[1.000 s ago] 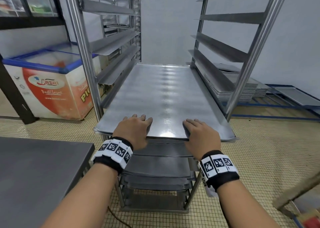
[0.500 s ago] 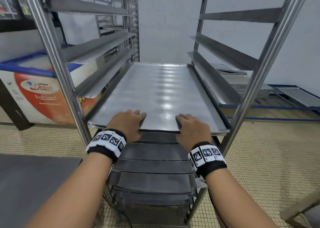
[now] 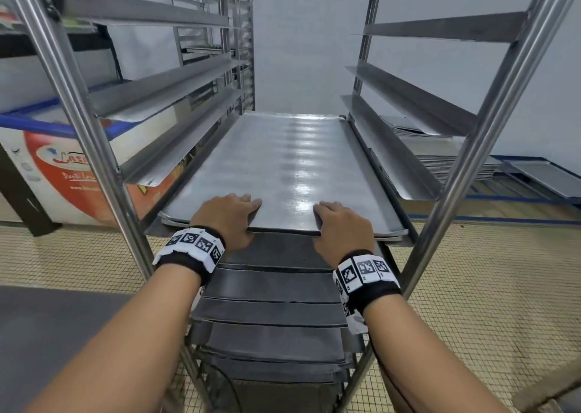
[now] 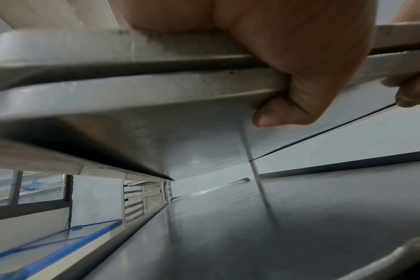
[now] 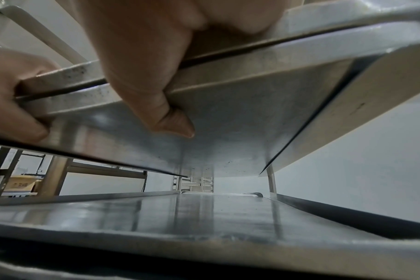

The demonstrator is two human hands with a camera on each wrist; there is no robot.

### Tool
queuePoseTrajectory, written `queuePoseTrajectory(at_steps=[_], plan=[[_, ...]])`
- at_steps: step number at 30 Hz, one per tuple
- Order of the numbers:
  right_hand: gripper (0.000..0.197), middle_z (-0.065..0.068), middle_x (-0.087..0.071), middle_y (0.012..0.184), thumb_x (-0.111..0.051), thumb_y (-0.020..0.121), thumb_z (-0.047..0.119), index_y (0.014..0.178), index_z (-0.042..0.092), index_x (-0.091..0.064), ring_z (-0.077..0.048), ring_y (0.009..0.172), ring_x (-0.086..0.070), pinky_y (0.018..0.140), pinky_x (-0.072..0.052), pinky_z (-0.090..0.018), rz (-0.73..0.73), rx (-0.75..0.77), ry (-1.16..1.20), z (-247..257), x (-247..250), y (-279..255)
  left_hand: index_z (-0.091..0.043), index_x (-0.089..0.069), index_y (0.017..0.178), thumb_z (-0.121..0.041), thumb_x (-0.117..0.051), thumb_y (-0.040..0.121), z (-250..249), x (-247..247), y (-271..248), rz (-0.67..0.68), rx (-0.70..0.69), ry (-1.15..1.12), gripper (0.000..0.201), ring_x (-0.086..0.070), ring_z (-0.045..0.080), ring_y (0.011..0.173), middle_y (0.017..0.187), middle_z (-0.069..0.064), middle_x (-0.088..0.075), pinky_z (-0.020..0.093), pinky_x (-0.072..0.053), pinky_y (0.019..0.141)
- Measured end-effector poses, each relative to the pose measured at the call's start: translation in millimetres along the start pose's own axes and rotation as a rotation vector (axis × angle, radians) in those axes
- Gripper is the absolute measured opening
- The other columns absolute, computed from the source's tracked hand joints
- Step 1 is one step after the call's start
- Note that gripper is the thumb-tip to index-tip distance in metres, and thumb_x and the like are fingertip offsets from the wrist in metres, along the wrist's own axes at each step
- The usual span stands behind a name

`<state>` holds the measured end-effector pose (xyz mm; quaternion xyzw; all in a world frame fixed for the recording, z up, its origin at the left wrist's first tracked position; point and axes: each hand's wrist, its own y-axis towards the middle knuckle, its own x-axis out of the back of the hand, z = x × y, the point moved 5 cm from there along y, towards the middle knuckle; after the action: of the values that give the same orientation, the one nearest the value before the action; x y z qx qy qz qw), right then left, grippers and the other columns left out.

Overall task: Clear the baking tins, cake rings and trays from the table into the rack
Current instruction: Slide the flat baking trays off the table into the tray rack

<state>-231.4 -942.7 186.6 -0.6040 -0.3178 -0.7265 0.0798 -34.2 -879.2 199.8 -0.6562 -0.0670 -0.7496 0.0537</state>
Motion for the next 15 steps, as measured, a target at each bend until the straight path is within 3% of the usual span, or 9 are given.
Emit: queuePoseTrajectory(at_steps=[6, 8, 9, 11, 12, 15], plan=[[0.027, 0.009, -0.059, 0.106, -0.070, 0.072, 0.038, 0.085, 0.025, -0.049, -0.017, 0.102, -0.056, 0.068, -0.039, -0.027, 0.062, 0.062, 0.029, 2.6, 10.8, -2.9, -0.033, -0.040, 0.143, -0.037, -0.064, 0.081, -2.5, 2.9, -9.3, -0.088, -0.003, -0.043, 0.067, -0.056, 0.022, 0.117, 0.137, -0.007, -0.052, 0.040, -0.054, 0.090], [0.041, 0.009, -0.061, 0.109, -0.067, 0.073, 0.061, 0.093, 0.026, -0.057, -0.017, 0.103, -0.058, 0.073, -0.046, -0.030, 0.093, 0.067, 0.096, 2.7, 18.1, -7.2, -0.031, -0.039, 0.146, -0.044, -0.065, 0.080, -1.6, 3.1, -13.9, -0.107, -0.016, -0.104, 0.073, -0.054, 0.021, 0.123, 0.144, -0.006, -0.050, 0.039, -0.051, 0.096], [0.054, 0.009, -0.062, 0.114, -0.062, 0.073, 0.071, 0.104, 0.026, -0.061, -0.016, 0.106, -0.058, 0.079, -0.049, -0.032, 0.085, 0.047, 0.148, 1.2, 22.9, -9.9, -0.030, -0.039, 0.147, -0.054, -0.065, 0.078, -0.2, 3.3, -17.8, -0.127, -0.018, -0.139, 0.078, -0.052, 0.021, 0.126, 0.145, -0.005, -0.051, 0.038, -0.048, 0.100], [0.067, 0.007, -0.062, 0.121, -0.058, 0.078, 0.073, 0.121, 0.022, -0.063, -0.016, 0.109, -0.060, 0.088, -0.052, -0.036, -0.057, -0.008, 0.298, -5.7, 39.1, -17.6, -0.029, -0.040, 0.148, -0.082, -0.055, 0.070, 4.0, 7.4, -27.8, -0.210, -0.016, -0.169, 0.096, -0.049, 0.022, 0.131, 0.143, -0.003, -0.055, 0.039, -0.041, 0.108], [0.062, 0.006, -0.062, 0.117, -0.059, 0.082, 0.069, 0.118, 0.019, -0.065, -0.015, 0.104, -0.062, 0.087, -0.053, -0.036, -0.203, -0.025, 0.378, -11.0, 50.1, -22.9, -0.028, -0.042, 0.147, -0.089, -0.049, 0.067, 6.9, 12.7, -34.8, -0.282, -0.005, -0.190, 0.101, -0.047, 0.022, 0.133, 0.141, -0.001, -0.057, 0.040, -0.037, 0.111], [0.042, 0.000, -0.058, 0.107, -0.066, 0.087, 0.051, 0.106, 0.013, -0.063, -0.016, 0.093, -0.059, 0.082, -0.052, -0.034, -0.616, -0.108, 0.534, -31.2, 85.5, -43.5, -0.016, -0.053, 0.134, -0.076, -0.057, 0.073, 24.6, 39.2, -61.5, -0.673, 0.063, -0.394, 0.085, -0.049, 0.026, 0.122, 0.126, 0.006, -0.061, 0.042, -0.039, 0.107]])
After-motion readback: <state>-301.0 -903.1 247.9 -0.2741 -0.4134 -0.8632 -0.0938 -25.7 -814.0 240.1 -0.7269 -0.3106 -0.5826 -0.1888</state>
